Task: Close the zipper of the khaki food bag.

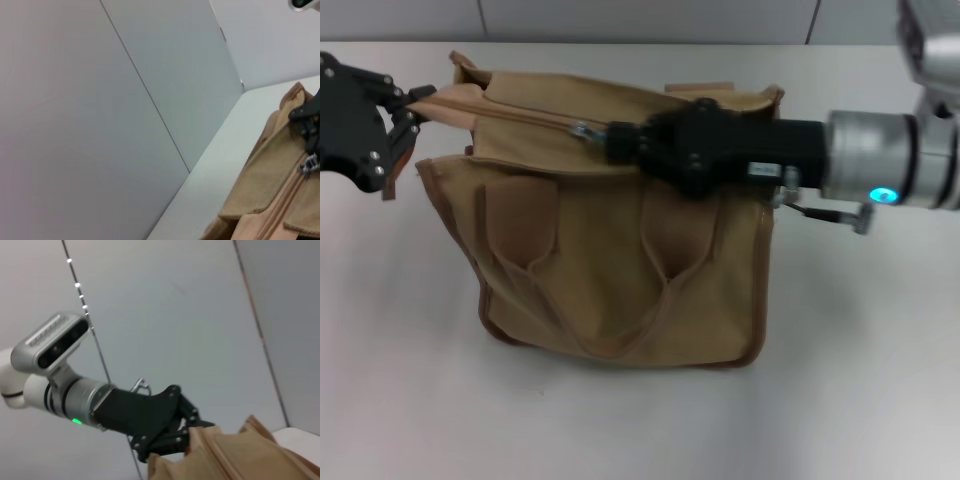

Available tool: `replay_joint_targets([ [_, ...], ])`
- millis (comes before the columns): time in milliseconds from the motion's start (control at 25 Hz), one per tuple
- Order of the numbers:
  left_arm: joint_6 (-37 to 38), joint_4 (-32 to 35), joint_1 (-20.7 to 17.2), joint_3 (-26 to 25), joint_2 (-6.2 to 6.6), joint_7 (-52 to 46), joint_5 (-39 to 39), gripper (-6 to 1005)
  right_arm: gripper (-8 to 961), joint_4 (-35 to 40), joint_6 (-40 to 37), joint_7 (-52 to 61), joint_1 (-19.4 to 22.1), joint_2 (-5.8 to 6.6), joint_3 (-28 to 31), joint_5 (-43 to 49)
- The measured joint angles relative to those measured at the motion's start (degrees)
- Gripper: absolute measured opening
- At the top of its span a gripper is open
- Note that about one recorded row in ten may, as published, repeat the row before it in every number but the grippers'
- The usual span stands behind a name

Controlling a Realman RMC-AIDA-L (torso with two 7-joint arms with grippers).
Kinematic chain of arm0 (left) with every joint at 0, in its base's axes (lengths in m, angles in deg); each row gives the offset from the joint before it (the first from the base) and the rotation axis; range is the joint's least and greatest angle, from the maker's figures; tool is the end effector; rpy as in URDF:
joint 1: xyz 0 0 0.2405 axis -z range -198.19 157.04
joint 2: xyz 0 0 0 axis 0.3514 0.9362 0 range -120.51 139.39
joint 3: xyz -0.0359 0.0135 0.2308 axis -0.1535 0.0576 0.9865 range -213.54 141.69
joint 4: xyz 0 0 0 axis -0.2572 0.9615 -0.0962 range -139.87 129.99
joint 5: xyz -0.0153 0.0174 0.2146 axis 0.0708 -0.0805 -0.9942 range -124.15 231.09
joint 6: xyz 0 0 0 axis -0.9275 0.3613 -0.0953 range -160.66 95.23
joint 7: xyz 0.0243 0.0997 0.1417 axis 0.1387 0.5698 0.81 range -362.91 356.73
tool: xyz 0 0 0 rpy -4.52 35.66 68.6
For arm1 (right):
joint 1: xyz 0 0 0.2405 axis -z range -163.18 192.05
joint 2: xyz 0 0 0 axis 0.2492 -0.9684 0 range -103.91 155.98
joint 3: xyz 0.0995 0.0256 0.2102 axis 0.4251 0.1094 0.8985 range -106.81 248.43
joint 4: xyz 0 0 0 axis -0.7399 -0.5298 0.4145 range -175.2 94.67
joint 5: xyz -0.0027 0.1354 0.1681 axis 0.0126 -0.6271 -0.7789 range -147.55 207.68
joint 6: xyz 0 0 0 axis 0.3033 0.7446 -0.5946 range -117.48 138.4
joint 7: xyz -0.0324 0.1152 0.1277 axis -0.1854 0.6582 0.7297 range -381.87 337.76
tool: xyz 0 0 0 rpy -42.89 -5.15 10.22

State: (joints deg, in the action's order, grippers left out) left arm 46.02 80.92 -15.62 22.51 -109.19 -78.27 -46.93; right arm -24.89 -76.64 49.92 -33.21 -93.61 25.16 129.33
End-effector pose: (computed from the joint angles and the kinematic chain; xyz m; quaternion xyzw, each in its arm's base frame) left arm -0.2147 0.3187 0.0923 -0.9296 0.0210 -0.1196 0.3481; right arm 0.1284 0.3543 -0.0737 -0.9188 0.1665 0.3572 0.0229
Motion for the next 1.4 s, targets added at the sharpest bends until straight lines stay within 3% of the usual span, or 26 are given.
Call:
replay_joint_targets([
  [240, 0.30, -4.63, 0.44, -0.58, 0.12, 1.38, 1.98, 67, 6, 7.96, -3.19, 3.33, 8.11, 0.29, 0.10, -0.56],
  [600, 2.32, -7.87, 1.06, -1.53, 0.10, 1.31, 3.15, 71, 6, 13.69, -5.47, 6.10, 14.61, 0.89, 0.83, -0.66],
  [960, 4.69, -8.69, 1.45, -2.57, 0.23, 0.87, 3.67, 74, 5, 14.51, -6.86, 7.31, 17.95, 2.02, 2.27, -0.67],
  [1400, 7.42, -11.06, 3.75, -3.89, 0.45, -5.22, 3.13, 78, 3, 14.56, -9.53, 8.86, 18.28, 2.06, 3.99, -0.55],
])
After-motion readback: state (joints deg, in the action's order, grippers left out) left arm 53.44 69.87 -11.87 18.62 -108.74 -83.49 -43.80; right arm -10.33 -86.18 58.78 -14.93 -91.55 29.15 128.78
